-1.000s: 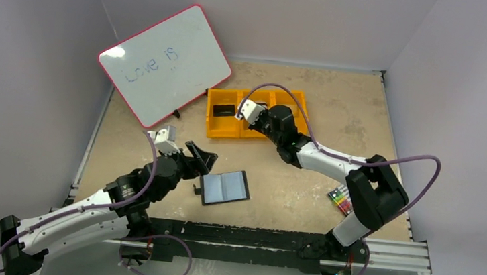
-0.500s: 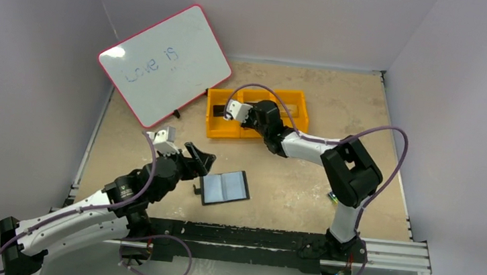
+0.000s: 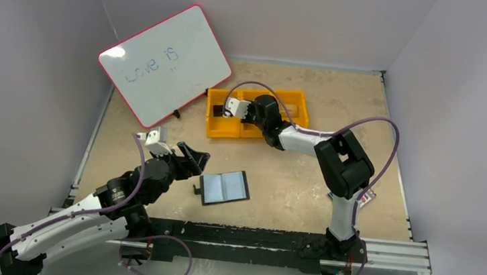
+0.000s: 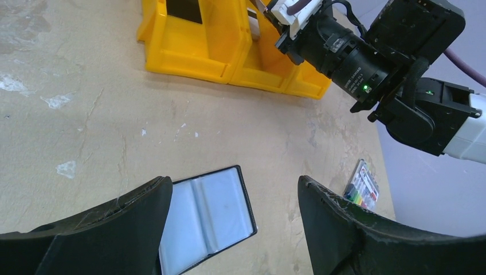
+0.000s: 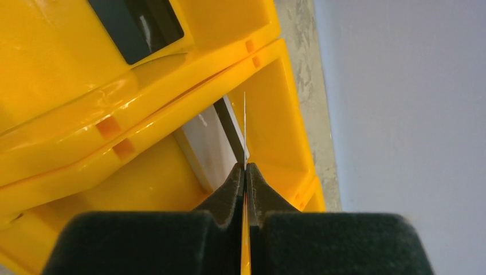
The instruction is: Take the credit cards out of the card holder
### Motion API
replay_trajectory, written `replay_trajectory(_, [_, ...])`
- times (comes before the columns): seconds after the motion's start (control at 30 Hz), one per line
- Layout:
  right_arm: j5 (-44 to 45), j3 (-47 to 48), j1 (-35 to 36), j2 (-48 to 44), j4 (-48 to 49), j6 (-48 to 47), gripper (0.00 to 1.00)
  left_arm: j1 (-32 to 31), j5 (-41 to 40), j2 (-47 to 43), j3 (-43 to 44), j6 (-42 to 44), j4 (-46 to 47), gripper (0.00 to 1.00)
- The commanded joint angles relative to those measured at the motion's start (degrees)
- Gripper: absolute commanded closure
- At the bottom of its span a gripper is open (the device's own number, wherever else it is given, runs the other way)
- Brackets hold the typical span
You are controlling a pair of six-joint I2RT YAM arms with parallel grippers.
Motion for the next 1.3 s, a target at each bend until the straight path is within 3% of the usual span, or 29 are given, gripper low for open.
replay_trajectory(0.0, [-3.31, 3.51, -1.08, 0.53, 0.35, -2.85, 1.00, 0.07, -1.34, -0.66, 2.71, 1.45, -0.26, 0.20])
replay_trajectory(1.27, [-7.31, 13.62, -3.30, 7.79, -7.24, -7.13, 0.99, 0.05, -2.09, -0.15, 3.05, 1.54, -0.65, 0.20])
